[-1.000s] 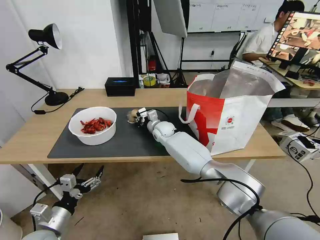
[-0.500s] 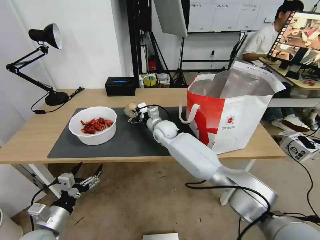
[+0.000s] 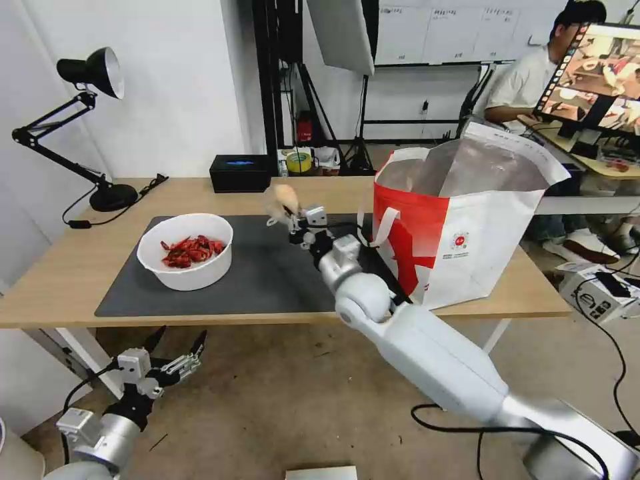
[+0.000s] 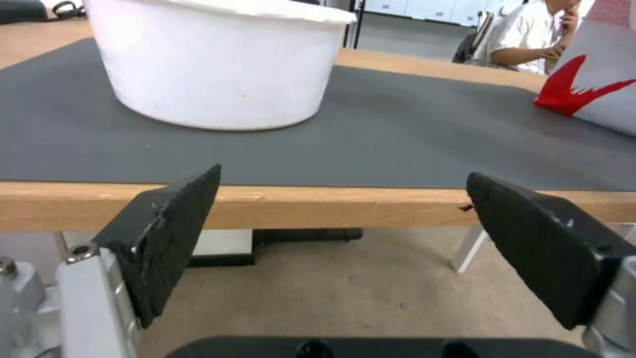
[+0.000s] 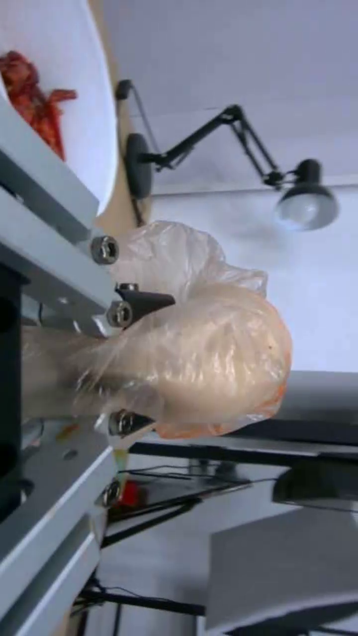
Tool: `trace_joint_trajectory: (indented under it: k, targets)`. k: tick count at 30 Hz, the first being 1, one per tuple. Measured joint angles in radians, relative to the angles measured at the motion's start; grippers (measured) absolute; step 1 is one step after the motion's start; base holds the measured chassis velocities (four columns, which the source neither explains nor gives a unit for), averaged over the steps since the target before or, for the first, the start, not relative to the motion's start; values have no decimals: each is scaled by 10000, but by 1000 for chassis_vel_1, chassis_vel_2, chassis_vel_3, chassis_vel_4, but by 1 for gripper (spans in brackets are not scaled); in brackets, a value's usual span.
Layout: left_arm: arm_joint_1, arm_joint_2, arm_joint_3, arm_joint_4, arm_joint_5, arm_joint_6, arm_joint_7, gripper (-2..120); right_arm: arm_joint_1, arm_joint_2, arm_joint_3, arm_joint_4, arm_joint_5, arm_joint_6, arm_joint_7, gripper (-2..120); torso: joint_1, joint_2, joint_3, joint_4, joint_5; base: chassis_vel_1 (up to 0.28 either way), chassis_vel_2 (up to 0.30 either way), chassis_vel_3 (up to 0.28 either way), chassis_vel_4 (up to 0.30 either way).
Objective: Pick up the trash from the table and place it into the takeout bag.
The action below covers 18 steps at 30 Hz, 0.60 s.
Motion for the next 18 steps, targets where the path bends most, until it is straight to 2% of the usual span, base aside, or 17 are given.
trace_joint_trajectory:
  k: [7,18]
  targets:
    - [35,-145,58,-149,71,0,8,100,-1107,-309,801,988,-502,468,-49,6,0,0,0,0,0,0,0,0,0]
    - [215,-195,78,-254,226,-7,15,100,-1476,-724,1792,2265,87,150,-46,6,0,1,0,1,-1,0,0,0,0]
